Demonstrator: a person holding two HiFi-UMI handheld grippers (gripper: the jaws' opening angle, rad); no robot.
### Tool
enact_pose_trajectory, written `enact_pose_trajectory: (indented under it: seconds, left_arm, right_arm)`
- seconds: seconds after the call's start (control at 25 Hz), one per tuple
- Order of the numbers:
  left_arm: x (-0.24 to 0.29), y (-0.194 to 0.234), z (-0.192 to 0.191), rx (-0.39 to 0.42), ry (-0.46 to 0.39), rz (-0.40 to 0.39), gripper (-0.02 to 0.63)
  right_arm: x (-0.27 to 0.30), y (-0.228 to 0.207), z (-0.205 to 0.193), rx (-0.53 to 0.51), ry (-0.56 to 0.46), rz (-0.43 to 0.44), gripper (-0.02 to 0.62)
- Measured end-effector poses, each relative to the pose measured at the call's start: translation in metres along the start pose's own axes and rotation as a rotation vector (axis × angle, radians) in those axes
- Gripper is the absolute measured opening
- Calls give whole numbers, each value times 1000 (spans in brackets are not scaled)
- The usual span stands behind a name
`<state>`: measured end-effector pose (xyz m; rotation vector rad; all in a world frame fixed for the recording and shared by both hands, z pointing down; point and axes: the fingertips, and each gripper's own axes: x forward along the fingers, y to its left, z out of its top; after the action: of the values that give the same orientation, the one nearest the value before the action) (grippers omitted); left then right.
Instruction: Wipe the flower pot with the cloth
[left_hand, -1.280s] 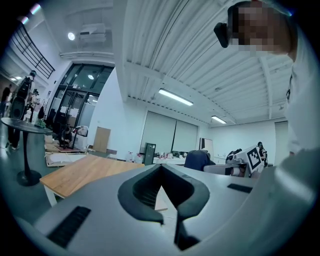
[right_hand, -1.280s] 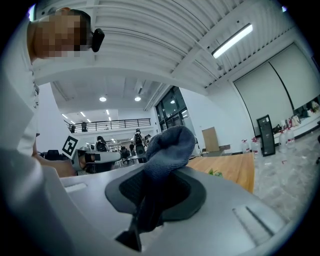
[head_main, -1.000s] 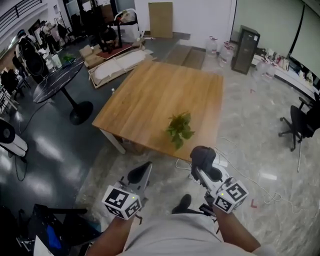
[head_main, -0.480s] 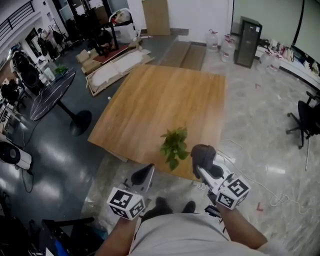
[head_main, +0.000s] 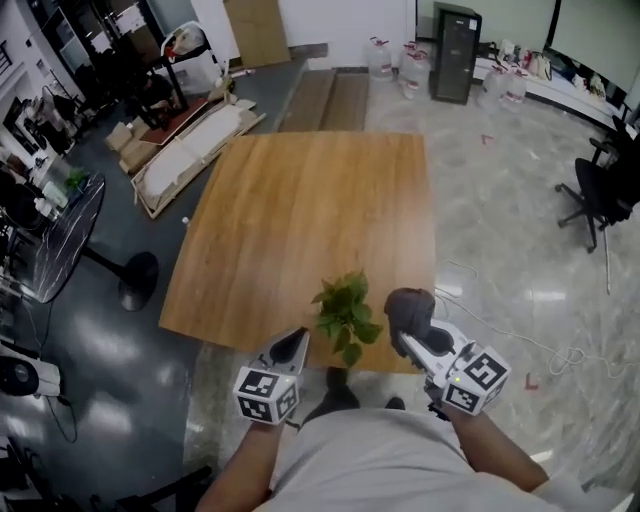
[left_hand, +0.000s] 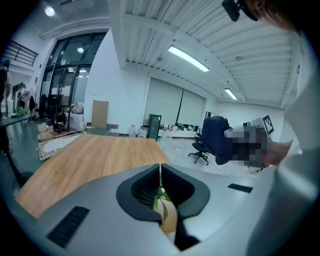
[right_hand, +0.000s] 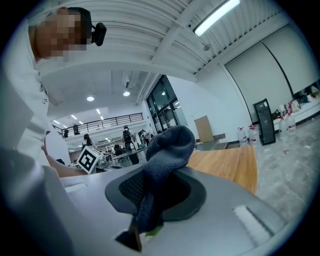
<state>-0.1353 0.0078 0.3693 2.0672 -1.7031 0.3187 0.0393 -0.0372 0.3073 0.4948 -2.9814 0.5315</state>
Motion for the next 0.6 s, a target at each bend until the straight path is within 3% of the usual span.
enact_pose_trajectory:
  seconds: [0.2,0.6]
  left_arm:
    - [54,38,-14,-32,94,-99,8]
    - [122,95,-47,-10,265,-255,43]
  right_arm:
    - [47,-33,-5,36,7,-97,63]
    - [105,-68,-28,93,41,-269,63]
